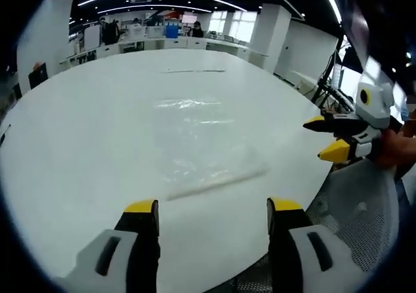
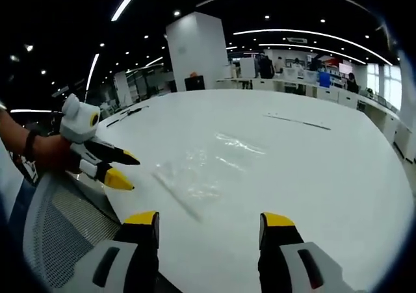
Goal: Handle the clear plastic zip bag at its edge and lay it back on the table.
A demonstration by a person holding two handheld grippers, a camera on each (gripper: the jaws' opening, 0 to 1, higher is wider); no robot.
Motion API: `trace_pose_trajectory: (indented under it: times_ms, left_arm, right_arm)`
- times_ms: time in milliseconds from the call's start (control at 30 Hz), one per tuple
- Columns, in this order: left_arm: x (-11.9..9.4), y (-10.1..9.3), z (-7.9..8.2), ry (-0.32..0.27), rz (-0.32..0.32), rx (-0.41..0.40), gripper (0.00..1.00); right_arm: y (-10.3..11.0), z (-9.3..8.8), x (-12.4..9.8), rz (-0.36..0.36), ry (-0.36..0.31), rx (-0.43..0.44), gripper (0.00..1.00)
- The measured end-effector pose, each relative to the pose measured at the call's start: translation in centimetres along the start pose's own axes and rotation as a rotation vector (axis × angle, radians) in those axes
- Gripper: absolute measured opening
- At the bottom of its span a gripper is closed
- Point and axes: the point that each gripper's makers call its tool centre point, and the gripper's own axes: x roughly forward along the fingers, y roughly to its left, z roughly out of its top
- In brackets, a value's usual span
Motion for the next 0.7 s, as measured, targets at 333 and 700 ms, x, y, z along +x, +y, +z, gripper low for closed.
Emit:
trace_pose_trajectory:
  times_ms: [333,700]
  left_arm:
    - [-0.2,1.1,-0.3,0.005,0.037,-0.035,0.69]
    - [-0.1,0.6,-1.3,0.052,0.036,-0.002,0.67]
  right_arm:
    - [-0.5,0.5,-0.4,-0.014,-0.030,0.034,0.63]
    - [-0.8,0.7,-0.3,-0.021,-0.041,0.041,0.63]
